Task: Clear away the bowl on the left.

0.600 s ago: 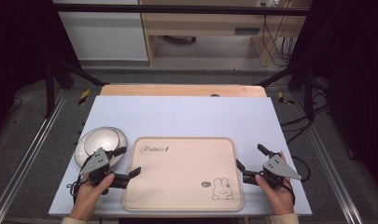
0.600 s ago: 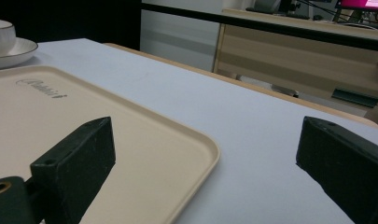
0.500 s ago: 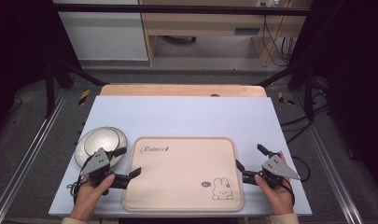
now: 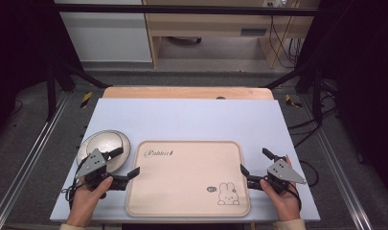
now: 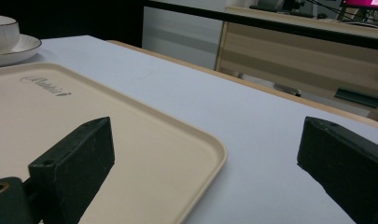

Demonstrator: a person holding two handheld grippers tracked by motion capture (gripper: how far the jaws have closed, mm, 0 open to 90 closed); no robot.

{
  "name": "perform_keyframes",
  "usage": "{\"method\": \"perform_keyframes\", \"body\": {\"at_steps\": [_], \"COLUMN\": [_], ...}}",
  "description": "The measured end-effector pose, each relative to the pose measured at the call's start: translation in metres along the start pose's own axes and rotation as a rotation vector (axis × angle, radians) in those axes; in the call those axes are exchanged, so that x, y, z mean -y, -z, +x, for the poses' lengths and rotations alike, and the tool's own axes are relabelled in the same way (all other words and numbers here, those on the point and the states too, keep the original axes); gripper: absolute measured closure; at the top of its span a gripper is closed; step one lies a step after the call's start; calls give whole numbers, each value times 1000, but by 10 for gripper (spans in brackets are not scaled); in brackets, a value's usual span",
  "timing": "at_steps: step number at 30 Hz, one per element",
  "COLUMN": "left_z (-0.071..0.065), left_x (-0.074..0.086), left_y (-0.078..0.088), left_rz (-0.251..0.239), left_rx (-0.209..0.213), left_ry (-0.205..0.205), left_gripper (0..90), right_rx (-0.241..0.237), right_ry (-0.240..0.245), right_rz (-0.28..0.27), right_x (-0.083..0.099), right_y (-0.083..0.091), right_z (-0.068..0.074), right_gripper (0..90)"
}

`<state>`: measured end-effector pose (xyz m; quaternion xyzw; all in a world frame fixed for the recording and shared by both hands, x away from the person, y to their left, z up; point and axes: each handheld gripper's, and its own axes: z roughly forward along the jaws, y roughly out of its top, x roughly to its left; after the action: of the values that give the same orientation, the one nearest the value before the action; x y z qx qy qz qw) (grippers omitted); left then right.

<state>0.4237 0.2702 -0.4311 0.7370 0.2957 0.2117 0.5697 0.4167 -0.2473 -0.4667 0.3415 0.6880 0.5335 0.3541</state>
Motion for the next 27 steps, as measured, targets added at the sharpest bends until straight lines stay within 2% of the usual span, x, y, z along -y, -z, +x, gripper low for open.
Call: {"method": "perform_keyframes", "body": {"at_steps": [5, 6, 7, 8, 10, 13, 16, 18, 21, 27], "left_z": [8, 14, 16, 19, 27, 40, 48, 60, 70, 74], "left_x": [-10, -16, -18, -21, -27, -33, -35, -39, -40, -34], "left_y": [5, 5, 5, 3, 0, -5, -9, -10, -10, -3], "left_rz": [-3, -8, -10, -3, 21, 20, 40, 67, 79, 117], "left_rx": [-38, -76, -77, -82, -117, -130, -151, -176, -210, -253], "left_ry": [0, -11, -9, -12, -30, -2, -17, -19, -1, -17], "left_gripper": [36, 40, 41, 39, 40, 39, 40, 39, 40, 38], "right_rx": [-6, -11, -12, -13, -13, -11, -5, 3, 2, 8], "right_ry": [0, 4, 5, 8, 11, 12, 3, -4, -4, -13], "right_rz": [-5, -3, -3, -3, -1, 1, -1, 3, 8, 3], "right_x": [0, 0, 0, 0, 0, 0, 1, 2, 3, 1], "right_y": [0, -1, -1, -1, -2, -1, -1, -1, -1, 0], "right_z": [0, 1, 1, 1, 2, 2, 1, -1, -1, -1], "right_gripper": [40, 41, 41, 40, 40, 39, 39, 38, 38, 37]}}
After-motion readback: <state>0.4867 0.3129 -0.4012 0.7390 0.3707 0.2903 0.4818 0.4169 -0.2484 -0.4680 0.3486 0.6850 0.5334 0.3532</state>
